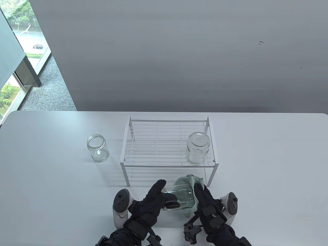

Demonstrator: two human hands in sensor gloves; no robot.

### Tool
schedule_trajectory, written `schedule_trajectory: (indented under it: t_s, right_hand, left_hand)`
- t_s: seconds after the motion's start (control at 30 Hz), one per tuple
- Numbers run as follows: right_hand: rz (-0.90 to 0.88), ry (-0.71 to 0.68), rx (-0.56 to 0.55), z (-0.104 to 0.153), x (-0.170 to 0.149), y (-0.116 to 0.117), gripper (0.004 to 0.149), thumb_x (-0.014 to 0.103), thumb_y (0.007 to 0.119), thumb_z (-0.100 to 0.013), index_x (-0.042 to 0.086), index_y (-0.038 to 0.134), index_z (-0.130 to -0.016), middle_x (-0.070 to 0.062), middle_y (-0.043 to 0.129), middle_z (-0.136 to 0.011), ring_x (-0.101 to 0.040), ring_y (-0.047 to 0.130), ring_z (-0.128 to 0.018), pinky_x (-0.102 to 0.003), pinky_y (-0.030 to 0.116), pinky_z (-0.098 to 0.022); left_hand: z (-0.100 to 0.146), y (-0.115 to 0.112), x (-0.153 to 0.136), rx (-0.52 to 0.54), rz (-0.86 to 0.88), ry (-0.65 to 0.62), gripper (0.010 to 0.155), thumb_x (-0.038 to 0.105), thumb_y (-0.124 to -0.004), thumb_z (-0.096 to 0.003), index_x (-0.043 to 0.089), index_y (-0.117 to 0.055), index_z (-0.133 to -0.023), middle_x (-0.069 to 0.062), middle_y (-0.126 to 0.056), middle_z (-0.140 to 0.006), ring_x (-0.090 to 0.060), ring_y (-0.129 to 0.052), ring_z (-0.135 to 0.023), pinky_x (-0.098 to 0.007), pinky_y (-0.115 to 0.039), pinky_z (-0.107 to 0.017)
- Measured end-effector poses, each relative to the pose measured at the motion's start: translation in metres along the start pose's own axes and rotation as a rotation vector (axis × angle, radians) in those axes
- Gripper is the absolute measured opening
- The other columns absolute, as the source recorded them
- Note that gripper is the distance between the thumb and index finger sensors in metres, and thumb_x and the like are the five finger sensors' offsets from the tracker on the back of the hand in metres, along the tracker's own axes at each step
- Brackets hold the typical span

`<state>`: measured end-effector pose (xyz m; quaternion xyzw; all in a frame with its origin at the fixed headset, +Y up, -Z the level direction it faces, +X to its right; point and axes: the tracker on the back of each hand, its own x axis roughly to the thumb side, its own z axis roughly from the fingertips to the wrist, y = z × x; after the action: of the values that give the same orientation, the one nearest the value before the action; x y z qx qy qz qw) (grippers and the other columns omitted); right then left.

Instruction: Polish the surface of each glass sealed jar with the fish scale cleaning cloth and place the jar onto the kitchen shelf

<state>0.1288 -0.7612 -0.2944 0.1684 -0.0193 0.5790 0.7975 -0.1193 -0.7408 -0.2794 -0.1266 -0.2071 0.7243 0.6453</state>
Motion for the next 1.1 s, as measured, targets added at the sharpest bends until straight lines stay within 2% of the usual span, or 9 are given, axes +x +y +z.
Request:
schedule_trajectory:
  t_s: [0.13,0.2,0.33,0.4,0.6,0.7,0.8,0.93,1.1]
  right_hand:
    - [0.208,-0.091,0.099,-0.003,0.012,0.003,0.062,0.040,0.070,-0.056,-0.004,0.064,-0.099,-0.037,0.061,-0.093,-0.063,0.068,-0.078,-0.070,0.060,-0.048]
    - [0.402,-0.138,0.209,-0.004,0.017,0.010,0.061,0.039,0.074,-0.055,-0.004,0.067,-0.098,-0.037,0.061,-0.094,-0.064,0.067,-0.078,-0.071,0.058,-0.048]
    - [0.836,-0.230,0.460,-0.005,0.024,0.032,0.063,0.039,0.076,-0.053,-0.001,0.063,-0.100,-0.036,0.064,-0.094,-0.062,0.070,-0.078,-0.072,0.059,-0.048]
    - [0.867,-0.225,0.482,-0.004,0.023,0.036,0.067,0.041,0.075,-0.053,-0.001,0.058,-0.102,-0.036,0.063,-0.094,-0.060,0.074,-0.077,-0.070,0.061,-0.048]
    - [0.481,0.014,0.292,-0.004,0.005,0.019,0.060,0.038,0.073,-0.055,-0.003,0.067,-0.098,-0.036,0.069,-0.091,-0.059,0.077,-0.073,-0.068,0.063,-0.046]
    - [0.203,0.147,0.157,0.000,-0.007,0.008,0.057,0.037,0.071,-0.055,-0.004,0.070,-0.095,-0.035,0.070,-0.090,-0.058,0.078,-0.073,-0.068,0.063,-0.046]
    - [-0.068,0.219,0.082,0.005,-0.018,0.007,0.063,0.044,0.067,-0.058,-0.003,0.063,-0.099,-0.034,0.064,-0.093,-0.057,0.074,-0.076,-0.066,0.063,-0.048]
    - [-0.340,0.255,0.050,0.009,-0.029,0.015,0.068,0.045,0.061,-0.061,-0.004,0.044,-0.105,-0.038,0.050,-0.097,-0.060,0.064,-0.082,-0.064,0.062,-0.052]
    - [-0.326,0.248,0.128,0.012,-0.033,0.027,0.078,0.047,0.058,-0.061,-0.008,0.022,-0.104,-0.043,0.040,-0.096,-0.062,0.059,-0.084,-0.061,0.065,-0.054]
  left_hand:
    - [0.001,0.005,0.002,0.049,-0.053,0.018,0.063,0.026,-0.062,-0.0531,0.007,-0.036,-0.107,-0.010,-0.089,-0.080,-0.020,-0.105,-0.058,-0.055,-0.040,-0.071]
    - [0.001,0.006,0.002,0.054,-0.110,0.023,0.063,0.026,-0.063,-0.0528,0.006,-0.037,-0.107,-0.011,-0.090,-0.078,-0.021,-0.105,-0.055,-0.055,-0.039,-0.071]
    - [0.001,-0.001,0.004,0.006,-0.292,0.004,0.063,0.024,-0.065,-0.0518,0.006,-0.039,-0.106,-0.015,-0.092,-0.075,-0.024,-0.105,-0.053,-0.054,-0.037,-0.071]
    - [-0.001,-0.005,0.006,-0.048,-0.389,-0.039,0.063,0.024,-0.065,-0.0515,0.006,-0.040,-0.106,-0.015,-0.093,-0.074,-0.024,-0.105,-0.052,-0.054,-0.037,-0.072]
    - [0.000,-0.003,0.008,-0.055,-0.349,-0.035,0.063,0.027,-0.063,-0.0535,0.009,-0.037,-0.108,-0.011,-0.093,-0.075,-0.019,-0.106,-0.053,-0.051,-0.039,-0.073]
    - [0.003,0.004,0.003,0.013,-0.215,0.015,0.062,0.028,-0.061,-0.0545,0.009,-0.036,-0.108,-0.009,-0.092,-0.077,-0.016,-0.105,-0.055,-0.051,-0.039,-0.073]
    - [0.004,0.008,-0.005,0.030,-0.024,0.048,0.061,0.029,-0.057,-0.0562,0.010,-0.031,-0.108,-0.007,-0.088,-0.081,-0.013,-0.103,-0.061,-0.051,-0.037,-0.074]
    - [0.006,0.009,-0.011,0.066,0.143,0.045,0.062,0.031,-0.053,-0.0578,0.012,-0.022,-0.108,-0.003,-0.081,-0.089,-0.010,-0.099,-0.070,-0.049,-0.033,-0.075]
    - [0.009,0.014,-0.015,0.154,0.240,0.035,0.060,0.030,-0.052,-0.0572,0.012,-0.025,-0.107,-0.004,-0.079,-0.090,-0.010,-0.098,-0.073,-0.051,-0.034,-0.074]
